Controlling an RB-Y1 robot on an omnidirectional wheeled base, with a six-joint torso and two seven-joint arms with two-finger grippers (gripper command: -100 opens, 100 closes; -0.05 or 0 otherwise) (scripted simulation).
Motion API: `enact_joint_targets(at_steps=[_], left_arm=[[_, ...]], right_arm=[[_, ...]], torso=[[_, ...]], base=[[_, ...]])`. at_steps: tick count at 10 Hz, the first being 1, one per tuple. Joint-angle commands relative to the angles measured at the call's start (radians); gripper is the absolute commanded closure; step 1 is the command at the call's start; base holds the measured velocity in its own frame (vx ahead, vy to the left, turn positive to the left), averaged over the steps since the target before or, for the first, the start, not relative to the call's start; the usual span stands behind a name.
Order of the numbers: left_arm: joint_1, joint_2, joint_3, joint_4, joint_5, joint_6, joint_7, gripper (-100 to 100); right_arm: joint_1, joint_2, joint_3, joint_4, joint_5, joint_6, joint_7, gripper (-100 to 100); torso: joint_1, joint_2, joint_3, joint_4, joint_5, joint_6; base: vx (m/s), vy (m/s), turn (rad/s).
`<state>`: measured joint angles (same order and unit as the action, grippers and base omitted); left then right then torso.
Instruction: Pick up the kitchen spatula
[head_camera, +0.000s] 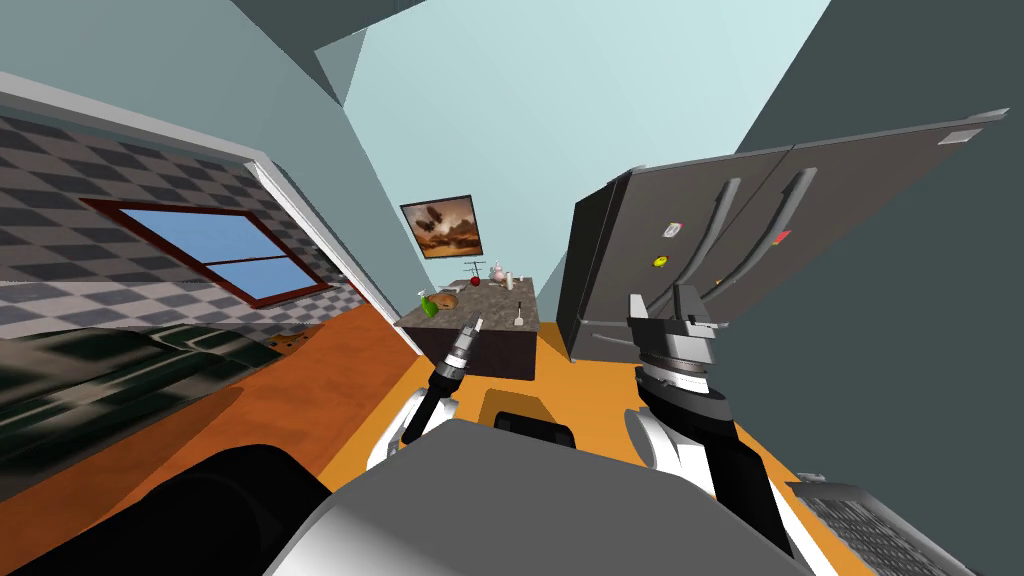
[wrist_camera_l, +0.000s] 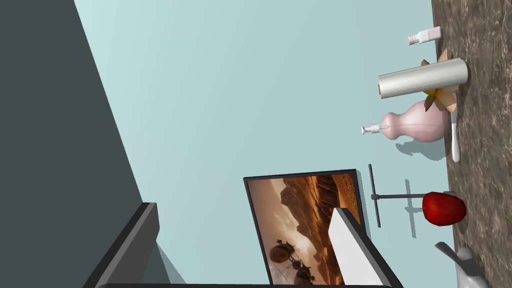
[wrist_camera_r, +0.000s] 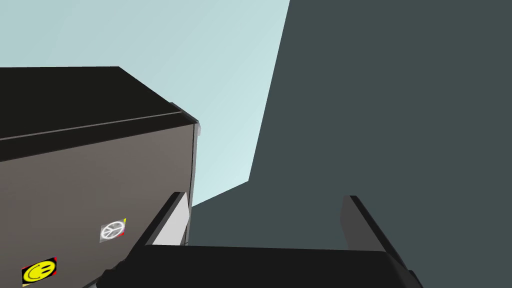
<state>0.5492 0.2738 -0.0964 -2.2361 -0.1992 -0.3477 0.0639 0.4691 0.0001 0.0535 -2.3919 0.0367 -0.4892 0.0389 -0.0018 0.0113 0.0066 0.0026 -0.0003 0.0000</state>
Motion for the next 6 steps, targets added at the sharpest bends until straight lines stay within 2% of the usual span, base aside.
enact_joint_targets(at_steps=[1,2,3,5,6], left_arm=[[-0.001,0.043,-0.008,0.049,-0.024,0.012,0.039,-100],[0.002,0.068,-0.010,0.077,-0.039,0.019,0.064,-100],[0.002,0.072,-0.010,0.077,-0.039,0.019,0.064,-100],[0.012,0.137,-0.012,0.136,-0.071,0.032,0.115,-100],[0.012,0.137,-0.012,0.140,-0.071,0.032,0.115,-100]], right_arm=[[0.000,0.000,0.000,0.000,0.000,0.000,0.000,0],[0.000,0.000,0.000,0.000,0.000,0.000,0.000,0],[0.000,0.000,0.000,0.000,0.000,0.000,0.000,0],[0.000,0.000,0.000,0.000,0.000,0.000,0.000,0],[0.000,0.000,0.000,0.000,0.000,0.000,0.000,0]], torso=[[0.000,0.000,0.000,0.000,0.000,0.000],[-0.002,0.000,0.000,0.000,0.000,0.000],[-0.003,0.001,0.000,0.000,-0.001,0.000],[-0.002,-0.004,-0.002,-0.001,-0.001,0.000],[-0.004,-0.004,-0.002,-0.001,-0.001,0.000]], base=[[-0.174,-0.051,0.073],[-0.175,-0.074,0.071],[-0.114,-0.062,0.021],[-0.102,-0.069,0.036],[-0.092,-0.068,0.019]])
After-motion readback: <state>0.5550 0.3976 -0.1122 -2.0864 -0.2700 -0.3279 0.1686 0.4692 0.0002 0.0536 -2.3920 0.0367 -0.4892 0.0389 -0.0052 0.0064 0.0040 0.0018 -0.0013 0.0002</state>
